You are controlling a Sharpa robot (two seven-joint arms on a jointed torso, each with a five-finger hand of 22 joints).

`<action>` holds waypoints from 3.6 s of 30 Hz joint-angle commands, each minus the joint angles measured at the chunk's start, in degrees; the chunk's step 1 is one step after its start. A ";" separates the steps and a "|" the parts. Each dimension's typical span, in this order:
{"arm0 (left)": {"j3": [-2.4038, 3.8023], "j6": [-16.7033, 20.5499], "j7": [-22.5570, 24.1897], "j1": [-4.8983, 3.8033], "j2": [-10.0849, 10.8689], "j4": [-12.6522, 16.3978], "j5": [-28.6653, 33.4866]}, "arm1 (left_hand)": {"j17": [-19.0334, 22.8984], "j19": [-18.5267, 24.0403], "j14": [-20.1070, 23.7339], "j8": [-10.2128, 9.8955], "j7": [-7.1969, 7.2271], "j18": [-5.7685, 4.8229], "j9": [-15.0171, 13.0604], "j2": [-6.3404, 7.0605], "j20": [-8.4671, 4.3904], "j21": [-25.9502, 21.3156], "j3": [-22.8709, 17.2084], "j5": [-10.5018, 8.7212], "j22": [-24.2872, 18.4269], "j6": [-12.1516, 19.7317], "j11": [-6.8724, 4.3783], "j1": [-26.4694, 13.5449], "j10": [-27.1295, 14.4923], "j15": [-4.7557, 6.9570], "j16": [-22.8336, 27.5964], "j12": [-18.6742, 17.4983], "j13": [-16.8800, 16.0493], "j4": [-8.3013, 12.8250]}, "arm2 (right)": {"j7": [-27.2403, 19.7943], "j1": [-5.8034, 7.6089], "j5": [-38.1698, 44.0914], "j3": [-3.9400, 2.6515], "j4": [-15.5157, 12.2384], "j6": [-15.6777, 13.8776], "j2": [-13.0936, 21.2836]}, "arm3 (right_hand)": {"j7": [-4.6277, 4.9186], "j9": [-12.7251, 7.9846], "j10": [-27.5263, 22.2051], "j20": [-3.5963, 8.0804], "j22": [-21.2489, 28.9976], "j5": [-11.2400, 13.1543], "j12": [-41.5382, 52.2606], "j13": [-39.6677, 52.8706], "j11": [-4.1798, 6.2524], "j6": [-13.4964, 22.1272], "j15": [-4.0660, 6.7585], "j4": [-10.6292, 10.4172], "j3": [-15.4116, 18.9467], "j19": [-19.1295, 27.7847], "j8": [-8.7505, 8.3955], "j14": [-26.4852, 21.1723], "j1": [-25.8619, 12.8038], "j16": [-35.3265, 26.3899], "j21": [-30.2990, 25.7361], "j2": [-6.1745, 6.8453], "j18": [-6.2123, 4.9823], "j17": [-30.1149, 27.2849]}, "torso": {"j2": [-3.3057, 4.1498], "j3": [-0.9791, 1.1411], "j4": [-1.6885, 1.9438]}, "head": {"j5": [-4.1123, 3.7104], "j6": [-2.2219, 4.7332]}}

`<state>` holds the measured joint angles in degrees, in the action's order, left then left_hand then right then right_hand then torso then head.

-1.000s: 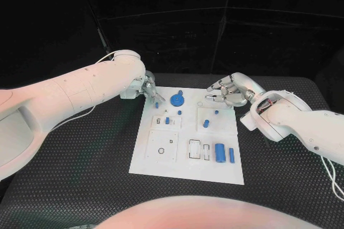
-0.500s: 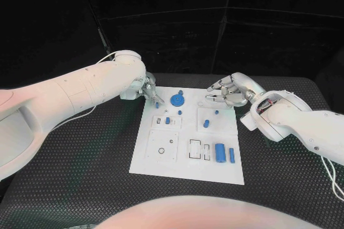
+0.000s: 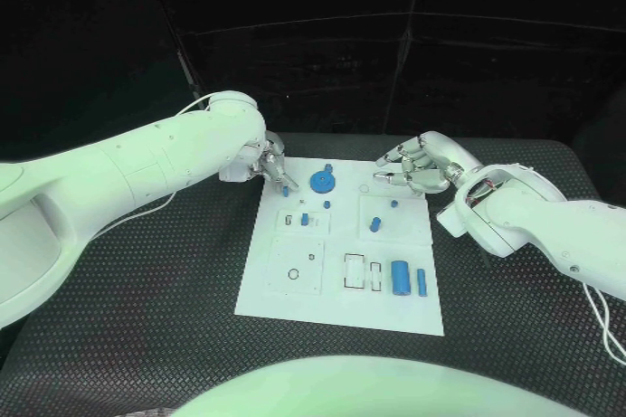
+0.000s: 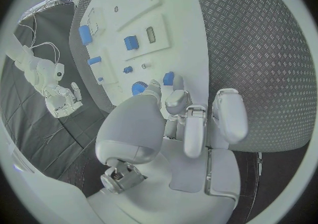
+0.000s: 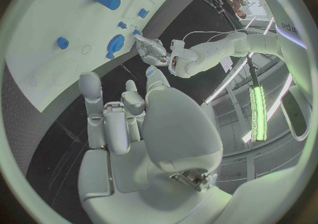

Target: Assemble the parts on the task board

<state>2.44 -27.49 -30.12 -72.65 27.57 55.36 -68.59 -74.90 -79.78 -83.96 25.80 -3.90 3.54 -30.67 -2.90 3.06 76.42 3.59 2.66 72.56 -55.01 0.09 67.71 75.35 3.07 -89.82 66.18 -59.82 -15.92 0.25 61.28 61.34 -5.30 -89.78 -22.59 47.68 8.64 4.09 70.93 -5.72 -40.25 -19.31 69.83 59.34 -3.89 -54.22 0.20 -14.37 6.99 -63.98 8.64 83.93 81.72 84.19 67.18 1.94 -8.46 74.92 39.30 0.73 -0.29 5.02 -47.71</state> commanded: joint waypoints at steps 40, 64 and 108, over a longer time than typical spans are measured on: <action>0.06 9.29 0.25 0.22 8.18 10.47 11.24 | -15.10 -0.19 -6.04 3.06 0.98 0.79 -2.60 -1.99 -0.90 -0.49 -16.18 0.11 0.51 1.10 -1.25 13.11 0.30 1.17 -0.18 -0.90 0.90 9.57 | -0.36 0.08 0.14 -0.04 0.46 0.27 -0.14 | -0.01 -0.04 -0.06 -0.04 0.10 -0.67 -0.09 0.11 0.18 0.07 0.32 0.06 0.46 0.21 0.31 3.28 0.19 -0.27 -0.42 -0.65 -0.37 2.00 | -0.12 0.03 0.17 | 0.15 -0.38; 0.02 16.55 1.33 4.95 16.79 25.73 6.90 | -15.10 -0.50 -6.04 5.78 1.03 0.74 -5.11 4.99 -0.95 -0.66 -32.89 0.12 1.14 2.06 -1.34 7.36 1.10 1.20 -0.18 -1.08 1.08 10.85 | -0.45 0.06 0.14 -0.03 1.08 0.59 -0.51 | -0.01 -0.04 -0.06 -0.04 0.10 -0.67 -0.09 0.11 0.18 0.07 0.32 0.06 0.46 0.21 0.31 3.28 0.19 -0.27 -0.42 -0.65 -0.37 2.00 | 0.02 -0.04 -0.07 | 0.89 -0.74; 0.02 11.83 1.09 5.55 16.17 25.96 3.65 | -15.10 -0.52 -6.04 6.50 1.02 0.75 -5.69 6.53 -0.94 -0.78 -36.68 0.14 1.26 2.21 -1.36 6.32 1.09 1.19 -0.18 -1.42 1.50 11.95 | -0.43 0.05 0.14 -0.02 1.28 0.73 -0.62 | -0.01 -0.05 -0.07 -0.03 0.21 -0.91 -0.08 0.09 0.18 0.08 0.33 0.02 0.52 0.22 0.34 3.29 0.27 -0.29 -0.49 -0.74 -0.38 2.02 | 0.00 0.05 -0.01 | 0.91 -1.59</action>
<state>2.43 -14.86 -29.36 -67.05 43.86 81.36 -64.64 -74.90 -80.17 -83.95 32.01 -3.17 3.54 -36.33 3.79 2.26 75.95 -27.25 2.48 73.77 -52.83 -1.24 73.44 76.08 3.88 -89.82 64.96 -58.38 -9.62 0.22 61.25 61.34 -5.29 -88.40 -22.12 47.10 8.64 4.09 70.93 -5.72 -40.08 -19.84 69.83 59.37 -3.89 -54.22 0.20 -14.35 7.30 -63.99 8.63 83.93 81.96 84.20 66.95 1.70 -8.46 74.92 39.28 0.75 -0.27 5.94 -49.26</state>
